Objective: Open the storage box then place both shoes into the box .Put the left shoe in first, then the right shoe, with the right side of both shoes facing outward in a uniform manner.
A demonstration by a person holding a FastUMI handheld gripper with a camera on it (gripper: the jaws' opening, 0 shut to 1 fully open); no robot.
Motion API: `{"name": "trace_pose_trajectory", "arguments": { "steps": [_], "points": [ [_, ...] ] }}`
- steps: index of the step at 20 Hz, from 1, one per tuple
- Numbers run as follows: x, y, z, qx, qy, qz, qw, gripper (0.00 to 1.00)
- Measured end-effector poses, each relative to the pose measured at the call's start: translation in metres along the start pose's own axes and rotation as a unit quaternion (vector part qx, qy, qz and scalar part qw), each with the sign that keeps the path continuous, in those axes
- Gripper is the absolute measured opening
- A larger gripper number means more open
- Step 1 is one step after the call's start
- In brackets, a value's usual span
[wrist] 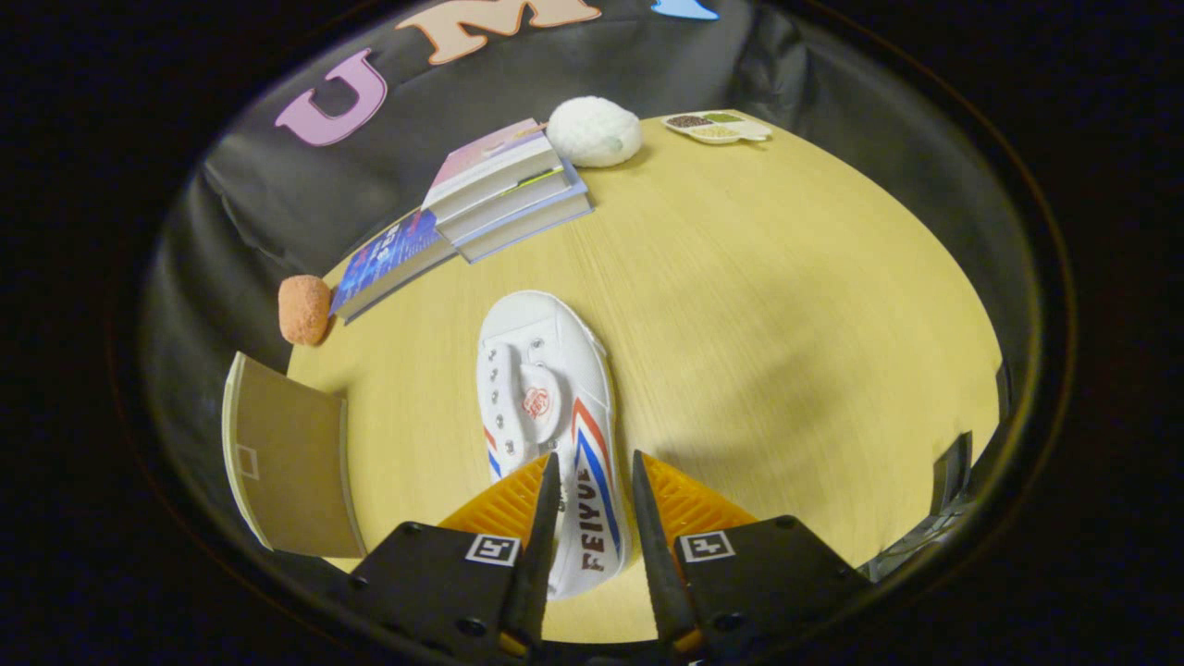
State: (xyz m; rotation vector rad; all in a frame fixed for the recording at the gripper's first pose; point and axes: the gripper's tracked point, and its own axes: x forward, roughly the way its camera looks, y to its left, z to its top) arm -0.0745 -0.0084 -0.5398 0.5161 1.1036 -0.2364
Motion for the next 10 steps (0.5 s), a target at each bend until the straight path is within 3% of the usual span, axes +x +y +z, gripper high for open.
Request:
{"name": "trace_pose_trajectory", "arguments": {
  "steps": [8, 10],
  "points": [
    [0.020, -0.002, 0.003, 0.004, 0.015, 0.023, 1.000, 0.32],
    [0.020, 0.002, 0.002, 0.037, 0.022, 0.034, 0.998, 0.10]
  ]
}}
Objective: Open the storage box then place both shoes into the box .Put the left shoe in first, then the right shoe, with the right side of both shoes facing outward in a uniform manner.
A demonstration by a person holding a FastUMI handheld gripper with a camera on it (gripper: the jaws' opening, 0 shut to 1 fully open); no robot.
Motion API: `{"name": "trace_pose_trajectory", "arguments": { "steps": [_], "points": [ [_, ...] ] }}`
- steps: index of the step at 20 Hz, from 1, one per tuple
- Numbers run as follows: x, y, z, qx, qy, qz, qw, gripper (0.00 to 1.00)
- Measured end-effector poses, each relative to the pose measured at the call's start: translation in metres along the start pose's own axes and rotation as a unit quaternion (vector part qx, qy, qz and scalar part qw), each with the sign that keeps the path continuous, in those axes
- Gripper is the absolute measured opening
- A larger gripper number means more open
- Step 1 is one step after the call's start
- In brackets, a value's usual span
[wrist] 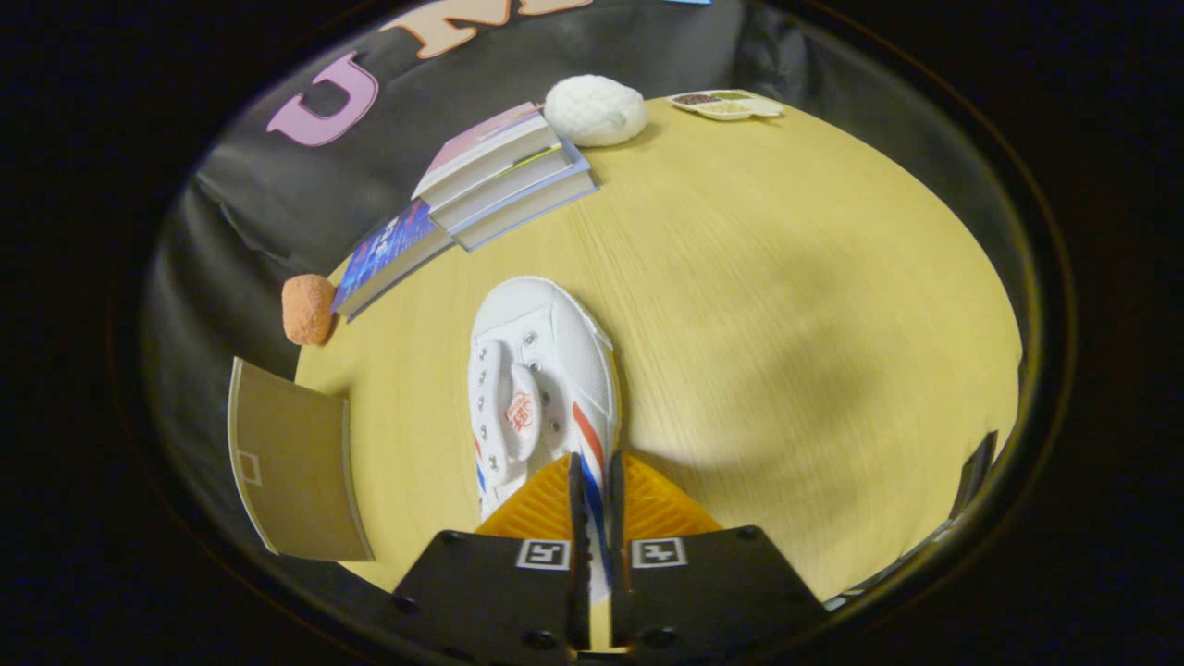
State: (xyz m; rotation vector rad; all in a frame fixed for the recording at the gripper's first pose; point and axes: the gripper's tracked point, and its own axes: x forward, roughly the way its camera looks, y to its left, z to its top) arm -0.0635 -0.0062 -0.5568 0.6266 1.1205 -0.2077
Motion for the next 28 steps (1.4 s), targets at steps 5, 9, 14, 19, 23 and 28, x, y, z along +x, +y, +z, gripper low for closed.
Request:
{"name": "trace_pose_trajectory", "arguments": {
  "steps": [5, 9, 14, 19, 23, 28],
  "points": [
    [-0.008, 0.015, -0.006, 0.084, 0.003, 0.047, 0.995, 0.09],
    [-0.034, 0.050, -0.007, 0.118, 0.003, 0.100, 0.988, 0.09],
    [-0.082, 0.150, -0.004, 0.090, -0.001, 0.157, 0.984, 0.09],
    [-0.130, 0.285, -0.029, 0.056, 0.008, 0.227, 0.972, 0.09],
    [-0.136, 0.361, -0.058, 0.034, 0.037, 0.247, 0.968, 0.09],
    [-0.111, 0.389, -0.102, 0.024, 0.055, 0.186, 0.981, 0.09]
  ]
}}
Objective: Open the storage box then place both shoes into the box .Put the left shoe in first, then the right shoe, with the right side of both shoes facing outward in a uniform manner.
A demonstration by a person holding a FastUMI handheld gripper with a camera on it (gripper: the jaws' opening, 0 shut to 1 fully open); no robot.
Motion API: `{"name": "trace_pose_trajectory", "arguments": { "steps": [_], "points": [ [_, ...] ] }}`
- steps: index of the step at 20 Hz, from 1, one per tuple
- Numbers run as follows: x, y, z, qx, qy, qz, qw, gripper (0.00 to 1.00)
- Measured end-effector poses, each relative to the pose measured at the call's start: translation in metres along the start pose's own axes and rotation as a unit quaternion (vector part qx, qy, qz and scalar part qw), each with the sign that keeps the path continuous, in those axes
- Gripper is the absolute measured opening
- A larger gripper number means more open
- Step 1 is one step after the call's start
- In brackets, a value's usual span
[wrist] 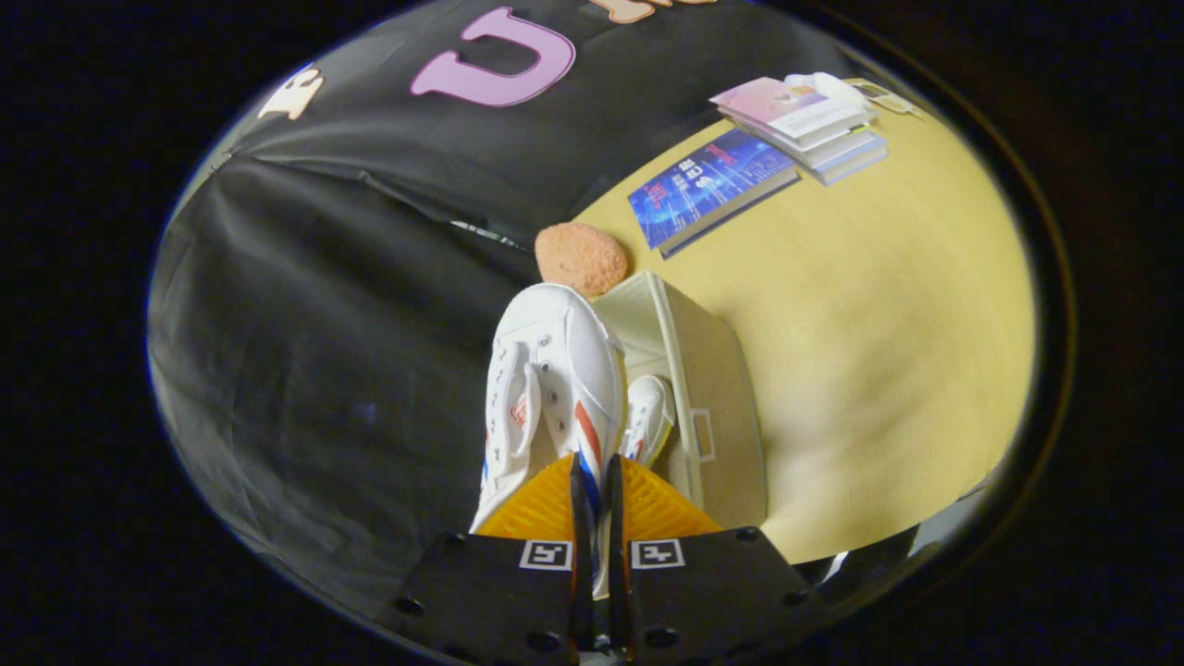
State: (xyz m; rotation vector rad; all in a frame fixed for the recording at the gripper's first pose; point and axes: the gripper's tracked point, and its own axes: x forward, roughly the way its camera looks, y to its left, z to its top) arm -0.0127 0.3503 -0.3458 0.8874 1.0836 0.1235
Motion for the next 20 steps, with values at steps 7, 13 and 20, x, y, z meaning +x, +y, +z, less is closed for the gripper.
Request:
{"name": "trace_pose_trajectory", "arguments": {
  "steps": [7, 13, 20],
  "points": [
    [0.022, -0.026, -0.013, 0.001, -0.024, -0.095, 0.995, 0.09],
    [0.023, -0.017, 0.001, 0.020, -0.059, -0.092, 0.994, 0.30],
    [0.018, -0.023, 0.016, 0.019, -0.070, -0.092, 0.993, 0.47]
  ]
}}
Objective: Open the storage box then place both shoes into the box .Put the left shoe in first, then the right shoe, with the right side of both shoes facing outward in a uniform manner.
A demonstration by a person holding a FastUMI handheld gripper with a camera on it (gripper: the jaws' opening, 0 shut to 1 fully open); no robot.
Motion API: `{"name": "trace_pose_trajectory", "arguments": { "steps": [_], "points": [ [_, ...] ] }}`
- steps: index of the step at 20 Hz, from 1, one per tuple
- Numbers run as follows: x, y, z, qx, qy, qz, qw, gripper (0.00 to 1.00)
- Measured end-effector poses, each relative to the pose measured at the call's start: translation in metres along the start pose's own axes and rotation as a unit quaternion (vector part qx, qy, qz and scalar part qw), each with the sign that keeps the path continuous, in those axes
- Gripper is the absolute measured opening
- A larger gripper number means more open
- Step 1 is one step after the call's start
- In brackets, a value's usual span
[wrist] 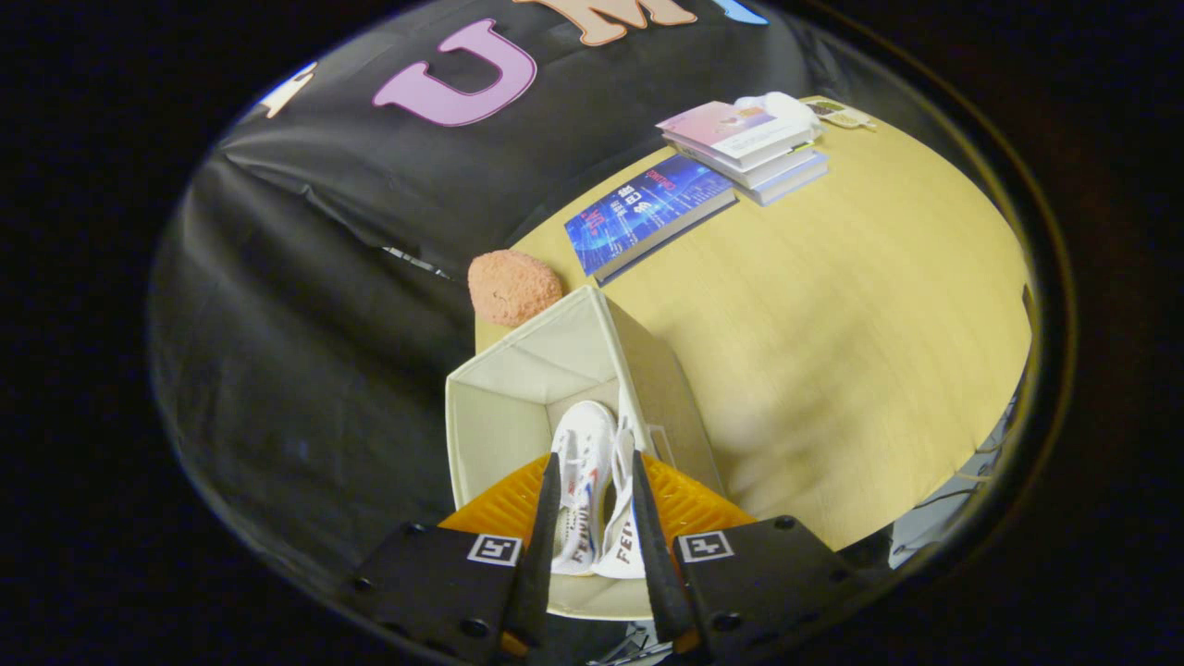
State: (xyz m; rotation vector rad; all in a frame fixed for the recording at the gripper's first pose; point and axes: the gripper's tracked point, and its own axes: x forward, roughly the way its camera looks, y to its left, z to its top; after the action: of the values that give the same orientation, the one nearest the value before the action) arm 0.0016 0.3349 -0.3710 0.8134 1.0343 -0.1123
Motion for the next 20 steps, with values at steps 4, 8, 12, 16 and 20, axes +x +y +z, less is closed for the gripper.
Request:
{"name": "trace_pose_trajectory", "arguments": {
  "steps": [4, 8, 12, 16, 20],
  "points": [
    [-0.010, 0.012, -0.004, -0.004, 0.000, 0.022, 1.000, 0.47],
    [-0.026, 0.015, 0.026, -0.040, -0.041, 0.041, 0.998, 0.47],
    [-0.063, 0.015, 0.082, -0.095, -0.130, 0.046, 0.986, 0.47],
    [-0.103, 0.007, 0.146, -0.153, -0.229, 0.041, 0.960, 0.47],
    [-0.152, -0.001, 0.197, -0.210, -0.330, 0.026, 0.920, 0.47]
  ]
}}
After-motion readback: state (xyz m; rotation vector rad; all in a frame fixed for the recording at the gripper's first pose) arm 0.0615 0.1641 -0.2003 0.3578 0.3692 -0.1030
